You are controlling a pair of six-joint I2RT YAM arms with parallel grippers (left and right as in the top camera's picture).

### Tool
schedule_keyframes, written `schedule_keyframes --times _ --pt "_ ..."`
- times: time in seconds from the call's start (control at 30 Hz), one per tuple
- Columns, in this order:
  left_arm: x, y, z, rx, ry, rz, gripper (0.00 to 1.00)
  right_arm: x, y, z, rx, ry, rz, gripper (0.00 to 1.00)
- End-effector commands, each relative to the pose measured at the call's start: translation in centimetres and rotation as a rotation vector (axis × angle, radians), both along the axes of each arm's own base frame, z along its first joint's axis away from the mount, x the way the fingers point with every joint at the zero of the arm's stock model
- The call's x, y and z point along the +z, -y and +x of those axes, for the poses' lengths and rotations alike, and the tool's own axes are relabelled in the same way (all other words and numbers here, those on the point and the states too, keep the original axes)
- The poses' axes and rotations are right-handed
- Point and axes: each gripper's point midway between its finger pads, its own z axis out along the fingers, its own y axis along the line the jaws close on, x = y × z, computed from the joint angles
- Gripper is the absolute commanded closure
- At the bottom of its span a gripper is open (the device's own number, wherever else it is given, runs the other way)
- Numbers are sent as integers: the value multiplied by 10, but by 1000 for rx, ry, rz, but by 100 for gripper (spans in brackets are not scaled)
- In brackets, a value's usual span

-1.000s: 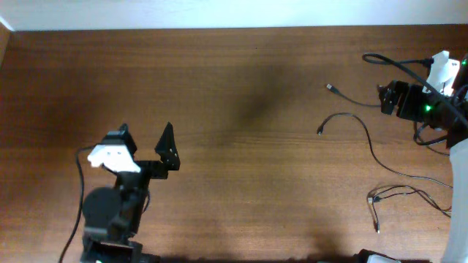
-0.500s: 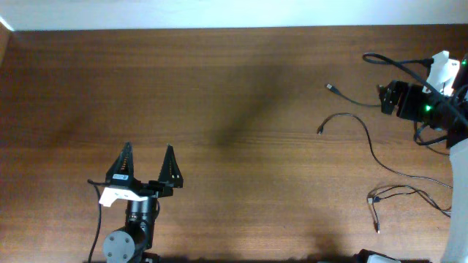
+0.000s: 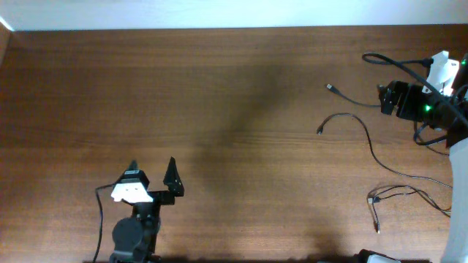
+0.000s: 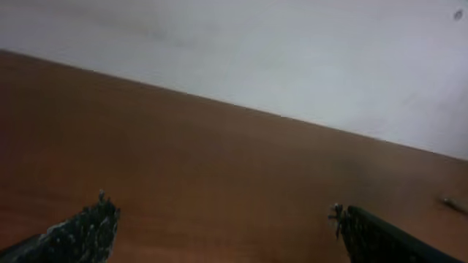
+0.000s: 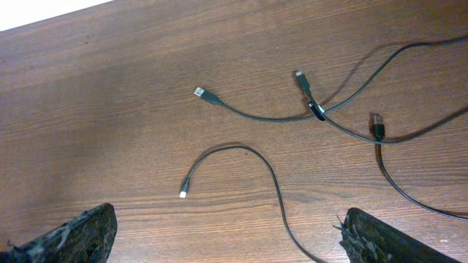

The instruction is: Untangle cables

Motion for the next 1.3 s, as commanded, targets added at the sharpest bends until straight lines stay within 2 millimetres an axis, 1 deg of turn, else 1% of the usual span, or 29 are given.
schedule_keyframes --times 0.0,0.2,0.27,0.37,0.57,0.77,1.27 --pt "-1 -3 0 14 -1 37 1 -1 -2 0 3 -3 -3 1" --pt "-1 -3 0 14 -1 37 1 -1 -2 0 3 -3 -3 1" --pt "-1 -2 0 7 -3 69 1 -1 -2 0 3 -3 -3 1" --pt "-2 4 -1 -36 -5 161 1 -1 -2 0 3 -3 -3 1" --pt "-2 4 -1 -37 -5 179 1 -1 -2 0 3 -3 -3 1" --pt "-3 5 -1 -53 -3 352 1 -1 -2 0 4 -3 -3 1" --pt "-3 6 -1 -61 -3 354 1 -1 -2 0 3 -3 -3 1"
